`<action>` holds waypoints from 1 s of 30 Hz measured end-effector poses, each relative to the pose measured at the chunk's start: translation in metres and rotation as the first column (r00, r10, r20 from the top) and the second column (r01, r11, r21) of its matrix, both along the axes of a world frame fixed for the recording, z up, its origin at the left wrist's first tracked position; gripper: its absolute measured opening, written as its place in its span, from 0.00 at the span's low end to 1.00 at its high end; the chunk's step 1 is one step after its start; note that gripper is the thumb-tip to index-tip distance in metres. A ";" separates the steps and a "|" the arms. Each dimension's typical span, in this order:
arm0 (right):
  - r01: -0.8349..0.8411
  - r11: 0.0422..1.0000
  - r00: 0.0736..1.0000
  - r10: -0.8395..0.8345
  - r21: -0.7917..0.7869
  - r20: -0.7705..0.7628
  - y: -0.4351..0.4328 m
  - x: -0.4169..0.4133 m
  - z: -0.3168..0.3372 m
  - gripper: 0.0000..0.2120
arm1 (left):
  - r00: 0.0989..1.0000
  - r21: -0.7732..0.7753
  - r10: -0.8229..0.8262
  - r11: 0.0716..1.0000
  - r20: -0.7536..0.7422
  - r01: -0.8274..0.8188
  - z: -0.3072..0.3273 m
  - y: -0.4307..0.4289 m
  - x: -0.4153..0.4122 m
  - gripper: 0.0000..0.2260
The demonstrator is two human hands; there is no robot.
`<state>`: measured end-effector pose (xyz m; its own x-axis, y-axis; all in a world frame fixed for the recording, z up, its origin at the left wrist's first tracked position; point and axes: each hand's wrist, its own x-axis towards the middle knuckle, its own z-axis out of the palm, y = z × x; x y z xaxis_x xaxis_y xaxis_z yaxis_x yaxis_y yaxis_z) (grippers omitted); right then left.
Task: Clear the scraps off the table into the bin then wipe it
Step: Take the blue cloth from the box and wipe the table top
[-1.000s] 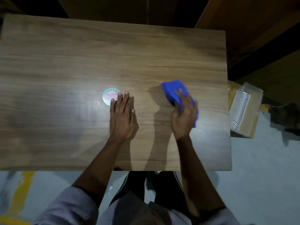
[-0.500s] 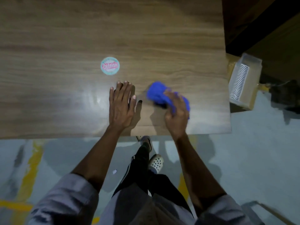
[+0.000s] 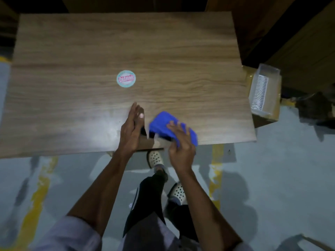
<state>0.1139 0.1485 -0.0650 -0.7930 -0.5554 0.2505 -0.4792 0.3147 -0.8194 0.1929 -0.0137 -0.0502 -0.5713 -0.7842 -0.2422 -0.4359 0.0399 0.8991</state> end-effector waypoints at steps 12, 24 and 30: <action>0.139 0.907 0.986 -0.087 0.398 -0.145 -0.101 0.067 -0.030 0.25 | 0.973 -0.379 -0.142 0.903 0.183 0.203 -0.035 -0.035 0.038 0.25; 0.506 0.760 0.849 -0.523 0.407 -0.079 -0.132 0.029 -0.034 0.32 | 0.939 -0.607 -0.134 0.732 0.316 0.309 -0.043 -0.145 0.045 0.25; 0.265 0.917 0.964 -0.260 0.297 -0.057 -0.242 0.052 -0.024 0.25 | 0.969 -0.579 -0.088 0.788 0.232 0.210 -0.034 -0.150 0.039 0.18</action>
